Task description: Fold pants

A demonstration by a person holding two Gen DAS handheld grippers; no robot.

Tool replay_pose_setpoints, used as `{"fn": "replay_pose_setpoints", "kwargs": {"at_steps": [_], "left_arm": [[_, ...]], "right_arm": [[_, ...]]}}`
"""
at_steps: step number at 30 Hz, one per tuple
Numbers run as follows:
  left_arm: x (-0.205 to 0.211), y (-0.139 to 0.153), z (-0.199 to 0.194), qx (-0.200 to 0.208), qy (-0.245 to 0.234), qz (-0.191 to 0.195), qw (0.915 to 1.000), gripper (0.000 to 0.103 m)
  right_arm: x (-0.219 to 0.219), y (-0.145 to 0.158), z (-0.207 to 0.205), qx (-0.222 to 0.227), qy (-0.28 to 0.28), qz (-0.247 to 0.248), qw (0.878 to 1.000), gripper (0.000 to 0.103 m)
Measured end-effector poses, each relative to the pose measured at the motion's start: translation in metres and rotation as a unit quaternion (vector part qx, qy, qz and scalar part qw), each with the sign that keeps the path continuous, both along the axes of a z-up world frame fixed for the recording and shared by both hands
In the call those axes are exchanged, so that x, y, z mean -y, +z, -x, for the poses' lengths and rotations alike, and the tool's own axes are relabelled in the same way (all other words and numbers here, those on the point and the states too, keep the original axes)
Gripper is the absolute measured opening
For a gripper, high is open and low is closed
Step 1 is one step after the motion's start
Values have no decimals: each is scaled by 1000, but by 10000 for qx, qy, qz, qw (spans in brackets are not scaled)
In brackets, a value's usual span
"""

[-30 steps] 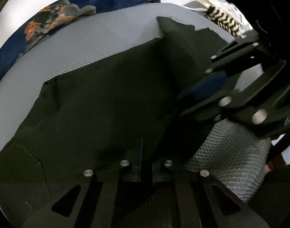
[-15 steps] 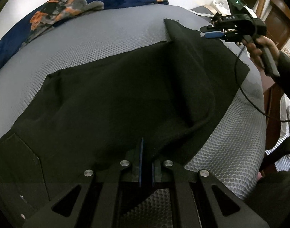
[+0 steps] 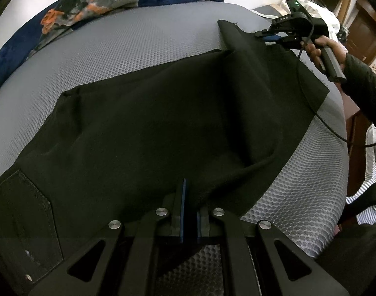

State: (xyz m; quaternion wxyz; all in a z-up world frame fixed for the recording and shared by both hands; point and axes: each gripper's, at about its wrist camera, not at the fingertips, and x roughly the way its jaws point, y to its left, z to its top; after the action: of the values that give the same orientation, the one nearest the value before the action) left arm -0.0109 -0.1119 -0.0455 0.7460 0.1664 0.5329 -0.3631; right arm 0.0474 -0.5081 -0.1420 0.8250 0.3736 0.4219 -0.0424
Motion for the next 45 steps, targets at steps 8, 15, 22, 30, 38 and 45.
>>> {"fn": "replay_pose_setpoints", "kwargs": {"at_steps": [8, 15, 22, 30, 38, 45], "left_arm": [[0, 0, 1, 0, -54, 39, 10000, 7], [10, -7, 11, 26, -540, -156, 9984, 9], [16, -11, 16, 134, -871, -351, 9955, 9], [14, -11, 16, 136, -929, -347, 9950, 10], [16, -11, 16, 82, -788, -277, 9965, 10], [19, -7, 13, -170, -963, -314, 9947, 32]], "right_arm": [[-8, 62, 79, 171, -328, 1507, 9879, 3], [-14, 34, 167, -711, -870, 2145, 9702, 2], [-10, -4, 206, -1079, -1188, 1796, 9706, 1], [-6, -13, 200, -1025, -1209, 1768, 9714, 1], [-6, -16, 196, -988, -1147, 1938, 9693, 1], [11, -9, 201, -1003, -1293, 1621, 9731, 20]]}}
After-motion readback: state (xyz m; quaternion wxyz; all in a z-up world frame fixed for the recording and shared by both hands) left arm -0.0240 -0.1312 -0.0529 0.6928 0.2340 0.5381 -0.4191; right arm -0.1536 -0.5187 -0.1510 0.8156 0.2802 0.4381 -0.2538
